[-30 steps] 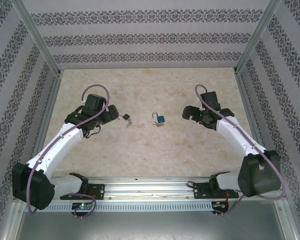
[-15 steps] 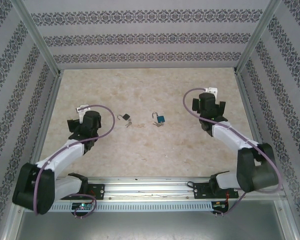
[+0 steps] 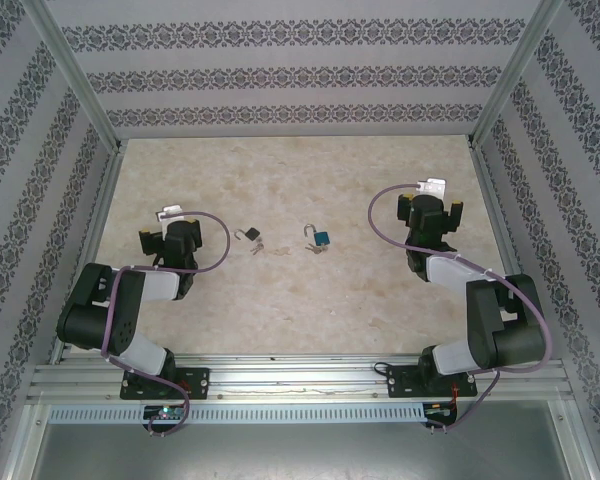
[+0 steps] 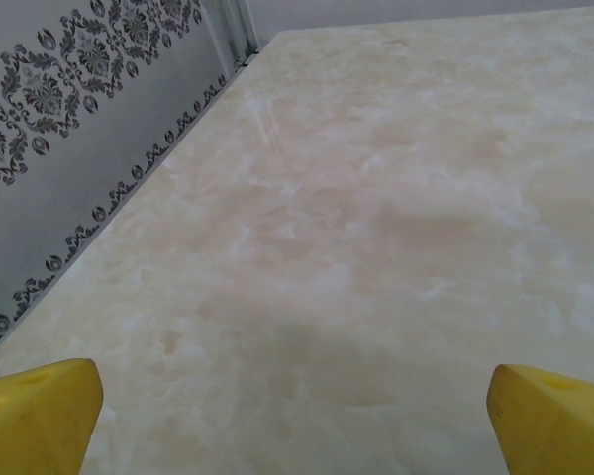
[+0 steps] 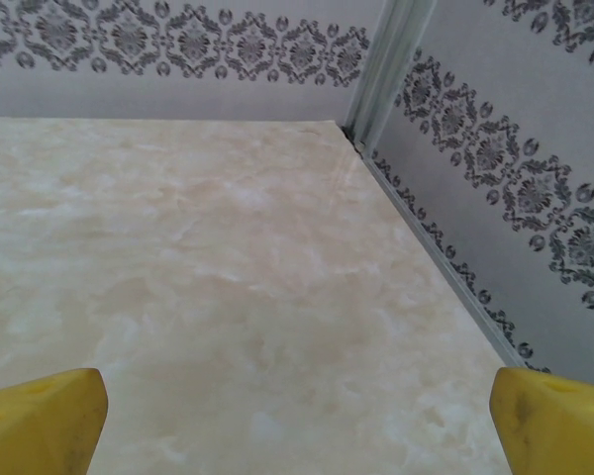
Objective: Unlock with the key
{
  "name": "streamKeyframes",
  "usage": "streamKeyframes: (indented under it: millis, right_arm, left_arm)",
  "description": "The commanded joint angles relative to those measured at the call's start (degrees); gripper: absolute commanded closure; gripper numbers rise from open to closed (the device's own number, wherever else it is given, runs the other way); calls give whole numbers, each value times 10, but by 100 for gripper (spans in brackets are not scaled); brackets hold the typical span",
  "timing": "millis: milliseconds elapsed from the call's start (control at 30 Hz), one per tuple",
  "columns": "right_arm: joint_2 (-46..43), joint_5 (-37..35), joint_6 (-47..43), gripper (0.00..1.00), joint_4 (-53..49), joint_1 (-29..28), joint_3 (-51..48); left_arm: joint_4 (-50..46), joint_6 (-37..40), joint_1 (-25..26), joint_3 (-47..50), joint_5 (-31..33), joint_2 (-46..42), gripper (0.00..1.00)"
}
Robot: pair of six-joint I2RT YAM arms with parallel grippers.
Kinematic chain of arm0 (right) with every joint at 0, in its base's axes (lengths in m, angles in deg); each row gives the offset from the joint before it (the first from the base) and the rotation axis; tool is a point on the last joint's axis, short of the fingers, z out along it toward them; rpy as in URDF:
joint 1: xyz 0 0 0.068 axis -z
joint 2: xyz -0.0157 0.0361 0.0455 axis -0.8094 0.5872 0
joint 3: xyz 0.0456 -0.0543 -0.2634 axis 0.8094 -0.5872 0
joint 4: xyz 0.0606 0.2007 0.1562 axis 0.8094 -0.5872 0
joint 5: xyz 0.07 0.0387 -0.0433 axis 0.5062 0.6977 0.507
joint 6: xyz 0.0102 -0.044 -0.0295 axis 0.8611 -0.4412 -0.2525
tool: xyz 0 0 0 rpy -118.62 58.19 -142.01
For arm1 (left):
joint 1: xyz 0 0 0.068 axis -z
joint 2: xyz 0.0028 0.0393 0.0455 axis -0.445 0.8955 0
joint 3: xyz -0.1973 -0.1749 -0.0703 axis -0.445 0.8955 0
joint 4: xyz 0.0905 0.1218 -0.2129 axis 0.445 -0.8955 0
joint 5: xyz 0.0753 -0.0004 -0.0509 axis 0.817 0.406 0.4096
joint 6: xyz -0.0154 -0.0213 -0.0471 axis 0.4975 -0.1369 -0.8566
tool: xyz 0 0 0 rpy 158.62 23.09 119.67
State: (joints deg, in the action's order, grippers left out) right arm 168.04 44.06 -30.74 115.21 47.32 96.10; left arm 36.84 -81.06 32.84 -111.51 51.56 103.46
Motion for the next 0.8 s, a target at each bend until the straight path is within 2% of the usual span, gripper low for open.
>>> streamKeyframes:
  millis: [0, 100, 167, 233, 267, 300, 367, 400, 433, 467, 500, 567, 633, 700, 767]
  right_arm:
    - [-27, 21, 8, 2, 11, 3, -12]
    - [-38, 45, 27, 2, -4, 5, -23]
    - [-24, 44, 40, 2, -20, 7, -28]
    - [2, 47, 48, 2, 30, 7, -53]
    - [-3, 56, 44, 2, 11, 3, -49]
    - [-4, 90, 19, 2, 46, 2, -63]
    - [35, 121, 21, 2, 192, 14, -109]
    - [41, 167, 32, 2, 217, 35, -127]
    - [48, 205, 37, 2, 237, 49, -139]
    - [63, 210, 53, 2, 286, 59, -158]
    - [65, 221, 56, 2, 297, 65, -164]
    - [53, 220, 54, 2, 262, 65, -156]
    - [57, 199, 47, 2, 261, 53, -151]
    - [60, 181, 23, 2, 261, 31, -150]
    - [61, 182, 18, 2, 268, 28, -151]
  left_arm:
    - [61, -10, -18, 11, -40, -12, 1]
    - [32, -27, -40, 1, -82, -15, 0]
    - [62, -17, -40, 21, -115, -21, 1]
    - [129, -2, -41, 52, -146, -18, 1]
    - [124, -2, -41, 51, -149, -19, 1]
    - [105, -4, -42, 44, -155, -21, 1]
    - [70, 3, -46, 15, -181, -5, 1]
    - [40, 15, -46, -6, -210, 6, 1]
    - [53, 20, -46, 2, -229, 7, 1]
    - [113, 10, -51, 32, -226, 21, 1]
    - [232, 15, -56, 63, -221, 52, 1]
    - [132, -1, -56, 55, -223, 10, 1]
    - [192, 19, -53, 52, -224, 44, 1]
    - [119, 12, -51, 36, -227, 21, 1]
    - [179, 25, -46, 49, -220, 40, 1]
